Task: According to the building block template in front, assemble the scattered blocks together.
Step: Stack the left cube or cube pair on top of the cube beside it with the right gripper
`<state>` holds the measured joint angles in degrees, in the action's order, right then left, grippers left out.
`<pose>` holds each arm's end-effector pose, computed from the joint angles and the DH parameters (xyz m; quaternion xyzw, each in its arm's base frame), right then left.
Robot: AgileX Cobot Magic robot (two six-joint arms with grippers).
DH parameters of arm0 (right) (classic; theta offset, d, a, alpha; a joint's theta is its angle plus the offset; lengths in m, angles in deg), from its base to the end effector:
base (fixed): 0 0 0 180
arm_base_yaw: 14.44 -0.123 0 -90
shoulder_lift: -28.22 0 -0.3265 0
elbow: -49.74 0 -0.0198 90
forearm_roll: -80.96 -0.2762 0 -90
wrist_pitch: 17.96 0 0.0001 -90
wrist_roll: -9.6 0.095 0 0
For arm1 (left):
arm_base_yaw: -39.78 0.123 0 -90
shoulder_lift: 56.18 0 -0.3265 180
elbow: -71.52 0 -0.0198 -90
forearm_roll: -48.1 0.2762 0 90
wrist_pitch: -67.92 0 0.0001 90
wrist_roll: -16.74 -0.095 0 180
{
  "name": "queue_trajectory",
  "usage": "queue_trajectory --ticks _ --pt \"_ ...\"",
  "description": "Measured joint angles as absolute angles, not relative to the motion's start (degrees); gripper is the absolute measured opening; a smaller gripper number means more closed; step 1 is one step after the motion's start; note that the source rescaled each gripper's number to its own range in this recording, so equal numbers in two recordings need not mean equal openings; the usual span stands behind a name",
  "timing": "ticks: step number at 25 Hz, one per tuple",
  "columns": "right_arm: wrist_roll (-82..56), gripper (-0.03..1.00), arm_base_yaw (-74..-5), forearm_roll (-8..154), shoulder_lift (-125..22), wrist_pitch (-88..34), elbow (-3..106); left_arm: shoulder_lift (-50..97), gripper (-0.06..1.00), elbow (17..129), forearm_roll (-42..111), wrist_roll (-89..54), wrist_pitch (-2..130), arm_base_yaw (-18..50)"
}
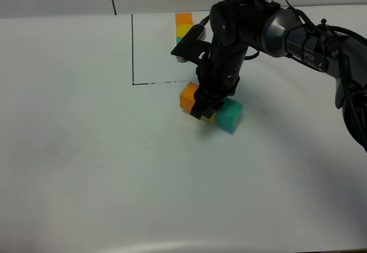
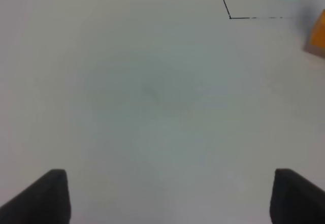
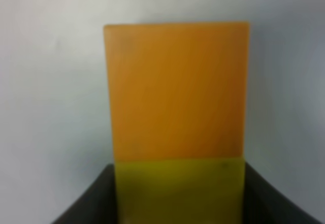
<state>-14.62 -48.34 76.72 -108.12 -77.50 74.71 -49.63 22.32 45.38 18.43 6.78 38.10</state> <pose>0.4246 0.2926 0.1726 -0.4697 0.8786 0.0398 0.0761 -0.0227 -0.0033 0.2891 0.0010 0.8519 -0.0391 0.5222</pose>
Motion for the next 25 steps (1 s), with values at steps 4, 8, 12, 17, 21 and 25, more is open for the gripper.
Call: queue_trajectory --ticks 4,8,12,17,21,25 --pt "12.2 0.01 -49.1 77.1 -108.1 -78.0 74.7 -49.6 0.67 22.3 45.4 18.4 6.8 38.1" --pt "31.1 0.01 -50.3 80.2 -108.1 -78.1 74.7 -49.6 0.67 22.3 45.4 18.4 6.8 38.1" --pt "39.1 0.01 -51.9 86.0 -108.1 -78.8 74.7 -49.6 0.67 22.3 45.4 18.4 6.8 38.1" --pt "44.1 0.01 -52.1 87.4 -108.5 -78.9 74.7 -49.6 0.67 22.3 45.4 18.4 6.8 38.1" --pt "44.5 0.01 -52.4 86.8 -109.7 -78.9 74.8 -49.6 0.67 22.3 45.4 18.4 6.8 38.1" --pt "43.7 0.01 -52.5 85.4 -110.6 -78.5 74.8 -49.6 0.67 22.3 45.4 18.4 6.8 38.1"
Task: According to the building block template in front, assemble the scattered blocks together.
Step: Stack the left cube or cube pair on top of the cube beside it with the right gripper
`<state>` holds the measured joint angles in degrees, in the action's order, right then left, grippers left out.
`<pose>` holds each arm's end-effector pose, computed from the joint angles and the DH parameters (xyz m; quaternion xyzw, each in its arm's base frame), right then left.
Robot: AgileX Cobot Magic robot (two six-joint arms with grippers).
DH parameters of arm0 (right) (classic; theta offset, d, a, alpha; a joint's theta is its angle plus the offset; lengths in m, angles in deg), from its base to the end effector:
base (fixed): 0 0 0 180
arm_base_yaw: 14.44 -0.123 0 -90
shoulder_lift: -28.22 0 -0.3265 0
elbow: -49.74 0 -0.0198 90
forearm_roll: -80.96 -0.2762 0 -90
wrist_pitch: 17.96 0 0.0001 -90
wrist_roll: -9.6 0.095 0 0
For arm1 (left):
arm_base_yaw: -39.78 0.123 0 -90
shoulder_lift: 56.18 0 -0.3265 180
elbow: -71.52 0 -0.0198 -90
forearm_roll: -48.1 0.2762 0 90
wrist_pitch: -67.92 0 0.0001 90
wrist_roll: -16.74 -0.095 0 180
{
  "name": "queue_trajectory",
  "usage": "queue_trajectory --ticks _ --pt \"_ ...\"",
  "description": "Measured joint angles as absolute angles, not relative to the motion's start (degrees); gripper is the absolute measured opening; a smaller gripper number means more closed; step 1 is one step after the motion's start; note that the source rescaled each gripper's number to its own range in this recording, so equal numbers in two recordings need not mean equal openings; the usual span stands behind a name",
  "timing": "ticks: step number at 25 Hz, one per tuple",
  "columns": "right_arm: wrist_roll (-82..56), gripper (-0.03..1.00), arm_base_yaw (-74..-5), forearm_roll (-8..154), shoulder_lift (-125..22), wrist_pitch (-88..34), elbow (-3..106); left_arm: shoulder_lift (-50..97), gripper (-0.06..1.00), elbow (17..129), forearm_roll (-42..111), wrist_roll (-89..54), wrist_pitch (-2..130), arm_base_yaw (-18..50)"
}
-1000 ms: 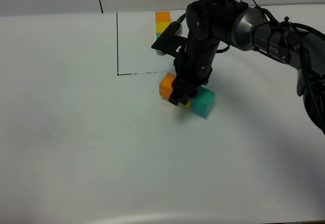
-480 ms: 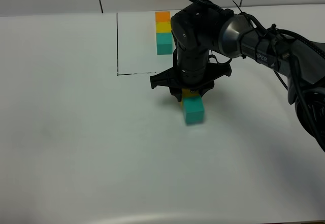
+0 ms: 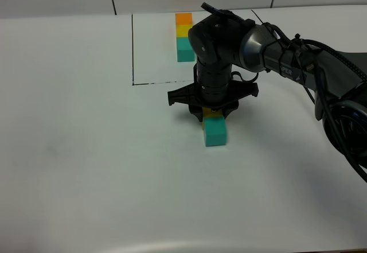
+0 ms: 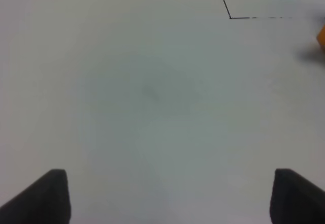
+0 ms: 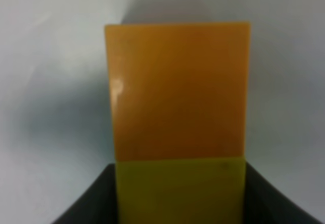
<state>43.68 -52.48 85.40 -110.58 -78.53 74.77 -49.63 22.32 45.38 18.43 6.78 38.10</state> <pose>0.4102 0.3128 0.1505 -0.0518 0.9968 0.0010 0.0603 -0.0227 -0.0033 0.2891 0.0010 0.8519 -0.0391 0.5222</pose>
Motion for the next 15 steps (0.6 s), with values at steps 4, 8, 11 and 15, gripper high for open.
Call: queue_trajectory --ticks 4,8,11,15 --pt "42.5 0.01 -52.6 84.9 -111.0 -78.5 74.8 -49.6 0.67 22.3 45.4 18.4 6.8 38.1" --pt "42.2 0.01 -52.8 84.9 -111.0 -78.5 74.8 -49.6 0.67 22.3 45.4 18.4 6.8 38.1" --pt "41.9 0.01 -52.9 84.9 -111.0 -78.4 74.8 -49.6 0.67 22.3 45.4 18.4 6.8 38.1" --pt "41.3 0.03 -53.0 84.9 -111.0 -78.4 74.8 -49.6 0.67 22.3 45.4 18.4 6.8 38.1"
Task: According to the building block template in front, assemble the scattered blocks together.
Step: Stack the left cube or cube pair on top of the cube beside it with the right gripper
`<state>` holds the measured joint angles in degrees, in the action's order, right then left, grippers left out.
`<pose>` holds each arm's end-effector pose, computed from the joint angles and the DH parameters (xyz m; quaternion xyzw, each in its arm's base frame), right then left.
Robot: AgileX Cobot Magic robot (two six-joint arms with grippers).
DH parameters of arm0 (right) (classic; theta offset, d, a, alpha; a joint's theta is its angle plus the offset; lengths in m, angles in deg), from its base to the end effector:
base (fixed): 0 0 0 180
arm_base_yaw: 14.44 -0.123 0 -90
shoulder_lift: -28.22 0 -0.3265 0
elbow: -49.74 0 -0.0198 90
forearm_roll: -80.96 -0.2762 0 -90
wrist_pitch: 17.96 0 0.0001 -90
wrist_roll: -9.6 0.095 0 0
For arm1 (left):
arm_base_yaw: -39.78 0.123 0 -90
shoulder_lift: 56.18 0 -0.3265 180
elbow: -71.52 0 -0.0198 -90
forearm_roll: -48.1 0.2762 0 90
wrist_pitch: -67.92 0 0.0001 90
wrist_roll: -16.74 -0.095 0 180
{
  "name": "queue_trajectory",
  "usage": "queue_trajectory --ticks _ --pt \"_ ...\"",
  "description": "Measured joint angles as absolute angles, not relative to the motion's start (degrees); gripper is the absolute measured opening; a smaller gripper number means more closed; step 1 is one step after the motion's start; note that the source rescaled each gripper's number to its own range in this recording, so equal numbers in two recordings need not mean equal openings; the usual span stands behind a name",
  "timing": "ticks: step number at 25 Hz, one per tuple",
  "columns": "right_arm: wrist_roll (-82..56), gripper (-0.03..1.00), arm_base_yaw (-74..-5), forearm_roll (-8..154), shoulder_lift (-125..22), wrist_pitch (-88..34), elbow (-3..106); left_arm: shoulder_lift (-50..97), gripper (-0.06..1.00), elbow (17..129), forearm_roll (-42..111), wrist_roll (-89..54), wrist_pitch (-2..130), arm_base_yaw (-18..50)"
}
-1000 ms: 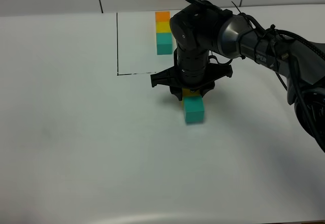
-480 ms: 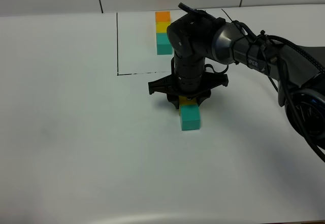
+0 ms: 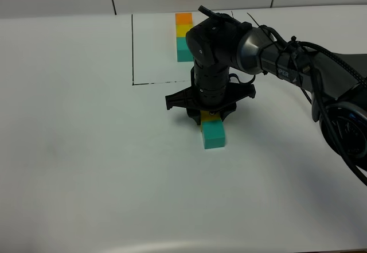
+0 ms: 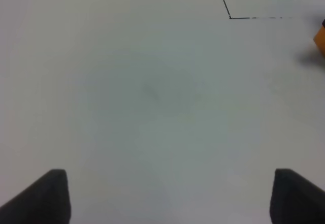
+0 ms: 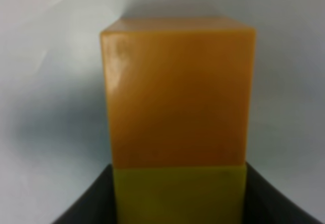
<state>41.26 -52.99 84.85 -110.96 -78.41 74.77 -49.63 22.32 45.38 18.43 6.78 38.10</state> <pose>0.4071 0.3173 0.1471 -0.0753 0.9956 0.0023 0.0559 -0.0227 -0.0033 0.2891 0.0010 0.8519 -0.0391 0.5222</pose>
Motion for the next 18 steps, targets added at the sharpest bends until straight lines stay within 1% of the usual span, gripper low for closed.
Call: queue_trajectory --ticks 1,3,6,8,9,10,12,13,18 --pt "41.0 0.07 -53.0 84.9 -111.0 -78.4 74.8 -49.6 0.67 22.3 45.4 18.4 6.8 38.1" --pt "39.8 0.20 -53.0 84.7 -111.0 -78.5 74.8 -49.6 0.67 22.3 45.4 18.4 6.8 38.1" --pt "38.4 0.52 -53.0 84.6 -111.0 -78.5 74.8 -49.6 0.67 22.3 45.4 18.4 6.8 38.1" --pt "37.5 0.71 -53.0 84.6 -110.9 -78.4 74.8 -49.6 0.67 22.3 45.4 18.4 6.8 38.1" --pt "36.9 0.79 -53.0 84.4 -110.7 -78.2 74.8 -49.6 0.67 22.3 45.4 18.4 6.8 38.1" --pt "36.3 0.85 -53.0 84.2 -110.5 -78.1 74.8 -49.6 0.67 22.3 45.4 18.4 6.8 38.1" --pt "34.7 0.90 -53.0 83.5 -109.6 -77.8 74.8 -49.6 0.67 22.3 45.4 18.4 6.8 38.1" --pt "34.2 0.91 -53.0 83.3 -108.8 -77.7 74.8 -49.6 0.67 22.3 45.4 18.4 6.8 38.1" --pt "31.8 0.90 -51.8 82.7 -104.6 -77.7 74.5 -49.6 0.67 22.3 45.4 18.4 6.8 38.1"
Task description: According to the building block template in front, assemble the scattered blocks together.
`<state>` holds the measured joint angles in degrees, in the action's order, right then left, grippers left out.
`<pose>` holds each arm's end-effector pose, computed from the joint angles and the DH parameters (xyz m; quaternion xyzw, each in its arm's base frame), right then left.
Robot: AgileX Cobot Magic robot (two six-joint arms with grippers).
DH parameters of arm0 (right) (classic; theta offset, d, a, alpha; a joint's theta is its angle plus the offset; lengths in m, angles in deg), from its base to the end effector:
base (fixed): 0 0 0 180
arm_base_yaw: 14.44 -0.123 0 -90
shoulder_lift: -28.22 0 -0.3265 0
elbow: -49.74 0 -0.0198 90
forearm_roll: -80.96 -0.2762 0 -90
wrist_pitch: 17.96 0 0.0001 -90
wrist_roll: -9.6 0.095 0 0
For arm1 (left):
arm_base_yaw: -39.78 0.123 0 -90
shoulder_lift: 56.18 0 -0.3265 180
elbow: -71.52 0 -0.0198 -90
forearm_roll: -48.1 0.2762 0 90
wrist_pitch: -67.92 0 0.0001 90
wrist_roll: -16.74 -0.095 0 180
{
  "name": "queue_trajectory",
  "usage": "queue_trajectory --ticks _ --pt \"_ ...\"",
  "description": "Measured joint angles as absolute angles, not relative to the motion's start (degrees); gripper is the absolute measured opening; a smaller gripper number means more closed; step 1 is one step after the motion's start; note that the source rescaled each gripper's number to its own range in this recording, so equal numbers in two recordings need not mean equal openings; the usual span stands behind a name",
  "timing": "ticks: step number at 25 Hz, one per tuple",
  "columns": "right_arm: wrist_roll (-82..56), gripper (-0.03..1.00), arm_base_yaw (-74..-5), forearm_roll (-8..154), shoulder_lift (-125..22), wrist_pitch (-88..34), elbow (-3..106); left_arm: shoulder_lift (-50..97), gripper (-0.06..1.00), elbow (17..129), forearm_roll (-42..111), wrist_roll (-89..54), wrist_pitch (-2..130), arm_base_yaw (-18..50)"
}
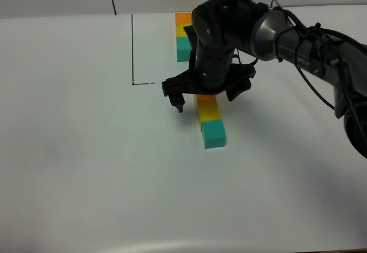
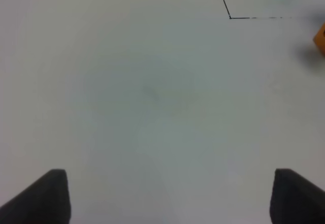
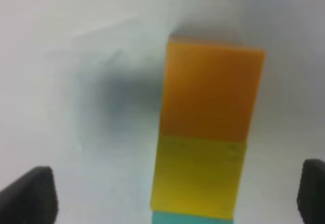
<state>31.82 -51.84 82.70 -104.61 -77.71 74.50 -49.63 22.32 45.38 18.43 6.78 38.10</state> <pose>0.4072 0.3082 0.2028 -0.1375 0.9847 0.0407 0.0989 -0.0227 -0.0033 0.2891 0.0010 0.8519 -0.0391 0.5222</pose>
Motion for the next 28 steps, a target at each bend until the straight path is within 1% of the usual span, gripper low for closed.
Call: queue_trajectory --ticks 5,11,19,21,23,28 --pt "29.1 0.84 -46.8 81.5 -98.0 -75.1 68.2 -49.6 0.67 22.3 45.4 18.4 6.8 38.1" --pt "28.2 0.84 -38.3 81.4 -85.3 -66.1 54.4 -49.6 0.67 22.3 45.4 18.4 6.8 38.1" --pt "24.0 0.82 -23.7 81.4 -66.2 -61.4 38.1 -49.6 0.67 22.3 45.4 18.4 6.8 38.1" --pt "22.2 0.81 -20.0 81.4 -62.0 -61.4 36.8 -49.6 0.67 22.3 45.4 18.4 6.8 38.1" --pt "20.8 0.80 -17.9 81.6 -58.9 -61.8 36.5 -49.6 0.67 22.3 45.4 18.4 6.8 38.1" --pt "20.0 0.77 -17.0 82.9 -54.6 -62.1 36.4 -49.6 0.67 22.3 45.4 18.4 6.8 38.1"
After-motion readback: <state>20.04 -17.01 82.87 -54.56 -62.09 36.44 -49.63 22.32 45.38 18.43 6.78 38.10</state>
